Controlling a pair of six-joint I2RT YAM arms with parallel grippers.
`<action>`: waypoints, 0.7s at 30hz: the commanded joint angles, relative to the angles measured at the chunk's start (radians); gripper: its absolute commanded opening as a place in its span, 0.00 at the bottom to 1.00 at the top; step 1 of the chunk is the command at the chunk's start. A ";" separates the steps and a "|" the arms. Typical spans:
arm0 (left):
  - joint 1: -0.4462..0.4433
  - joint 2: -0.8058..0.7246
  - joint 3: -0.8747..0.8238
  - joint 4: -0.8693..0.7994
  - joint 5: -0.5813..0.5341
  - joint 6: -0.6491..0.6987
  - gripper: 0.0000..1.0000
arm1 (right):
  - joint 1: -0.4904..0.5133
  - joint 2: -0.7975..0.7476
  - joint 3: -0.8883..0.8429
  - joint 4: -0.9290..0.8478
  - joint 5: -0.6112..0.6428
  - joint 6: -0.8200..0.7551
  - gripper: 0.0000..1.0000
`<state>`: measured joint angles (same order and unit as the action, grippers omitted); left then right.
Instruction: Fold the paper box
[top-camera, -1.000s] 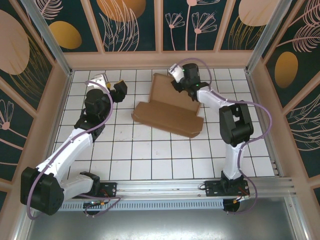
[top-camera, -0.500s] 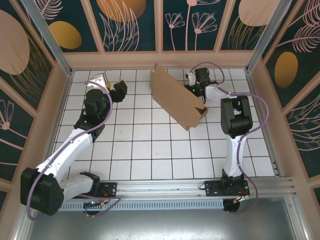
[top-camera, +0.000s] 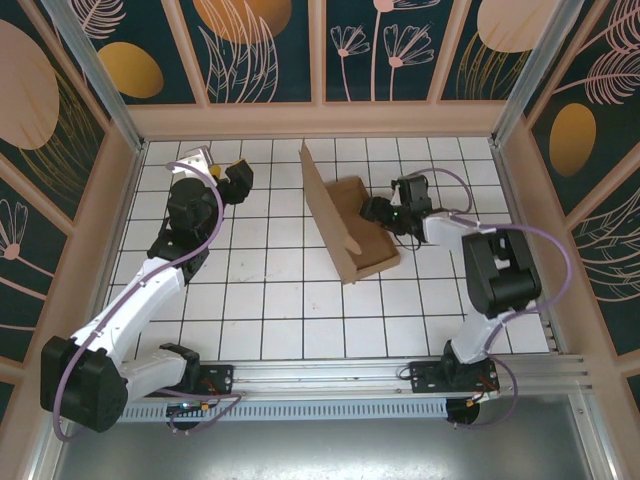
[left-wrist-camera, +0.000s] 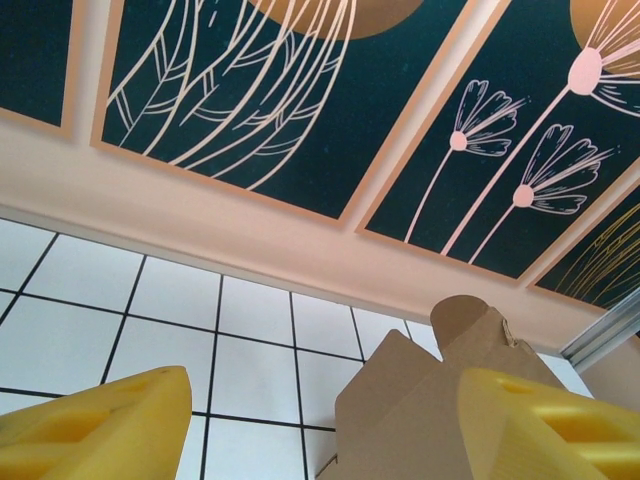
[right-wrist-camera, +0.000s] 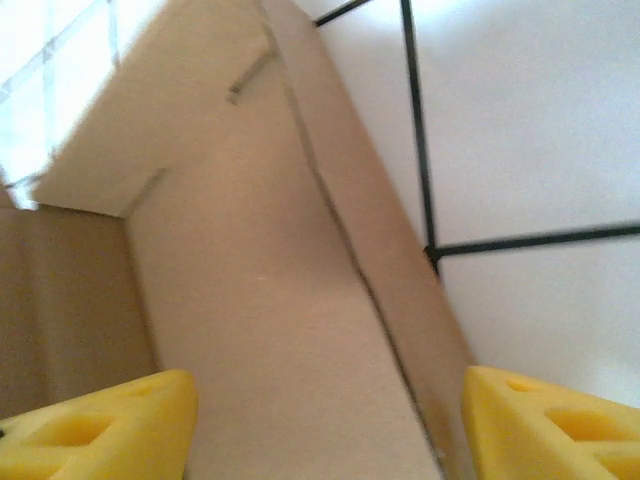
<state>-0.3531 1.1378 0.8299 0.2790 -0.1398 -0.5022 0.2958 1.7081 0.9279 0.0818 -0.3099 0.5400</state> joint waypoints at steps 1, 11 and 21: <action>0.006 -0.023 0.003 0.001 0.000 -0.016 0.71 | -0.008 -0.105 -0.083 0.136 0.004 0.135 0.72; 0.005 -0.012 0.004 -0.003 0.002 -0.025 0.70 | -0.096 -0.211 -0.170 0.003 0.132 0.046 0.79; 0.005 -0.015 0.005 -0.007 -0.019 -0.017 0.69 | 0.029 -0.258 -0.338 0.129 0.002 0.284 0.78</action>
<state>-0.3531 1.1320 0.8299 0.2752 -0.1406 -0.5171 0.2741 1.4952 0.6224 0.1532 -0.2790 0.7208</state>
